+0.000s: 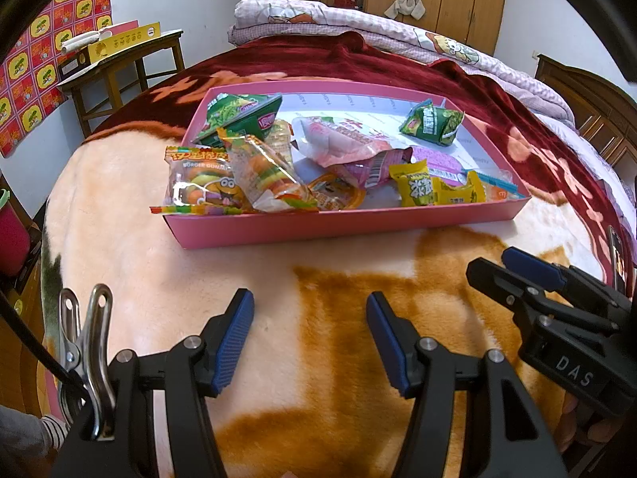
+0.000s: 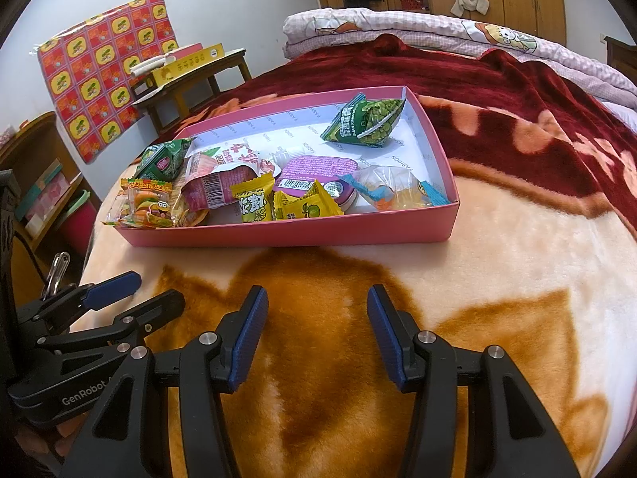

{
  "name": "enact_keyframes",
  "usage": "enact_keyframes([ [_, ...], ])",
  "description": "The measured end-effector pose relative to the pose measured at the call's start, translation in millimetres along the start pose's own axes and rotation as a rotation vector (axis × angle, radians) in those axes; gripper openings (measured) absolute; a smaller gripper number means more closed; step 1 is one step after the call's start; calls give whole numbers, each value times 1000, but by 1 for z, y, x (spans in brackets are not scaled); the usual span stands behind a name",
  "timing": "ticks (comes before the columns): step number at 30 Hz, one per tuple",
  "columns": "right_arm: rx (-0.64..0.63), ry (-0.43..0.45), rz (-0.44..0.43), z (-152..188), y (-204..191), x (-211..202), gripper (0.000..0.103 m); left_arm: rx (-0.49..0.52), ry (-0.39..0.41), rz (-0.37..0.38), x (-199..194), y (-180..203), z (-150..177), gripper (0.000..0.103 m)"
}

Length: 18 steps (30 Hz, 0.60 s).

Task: Organize snacks

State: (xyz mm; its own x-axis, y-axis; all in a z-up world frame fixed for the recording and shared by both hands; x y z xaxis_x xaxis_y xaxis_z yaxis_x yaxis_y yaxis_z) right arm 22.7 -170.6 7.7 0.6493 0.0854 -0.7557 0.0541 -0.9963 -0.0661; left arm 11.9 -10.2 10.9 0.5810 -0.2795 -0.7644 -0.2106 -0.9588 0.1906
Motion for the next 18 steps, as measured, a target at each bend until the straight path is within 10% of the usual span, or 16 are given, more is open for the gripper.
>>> enact_keyframes([
  [18, 5, 4, 8, -5, 2, 0, 53, 13, 21, -23, -1, -2, 0, 62],
])
Point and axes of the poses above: each gripper's, at about its wrist camera, not at the fingertips, and x roughly the way its jaws point, y to its right, z to its underside, the point moved 1 cm from there along x, roughly the way its jaws point, and after that the axes turned 10 degrees about z, right-handed, at the moved point
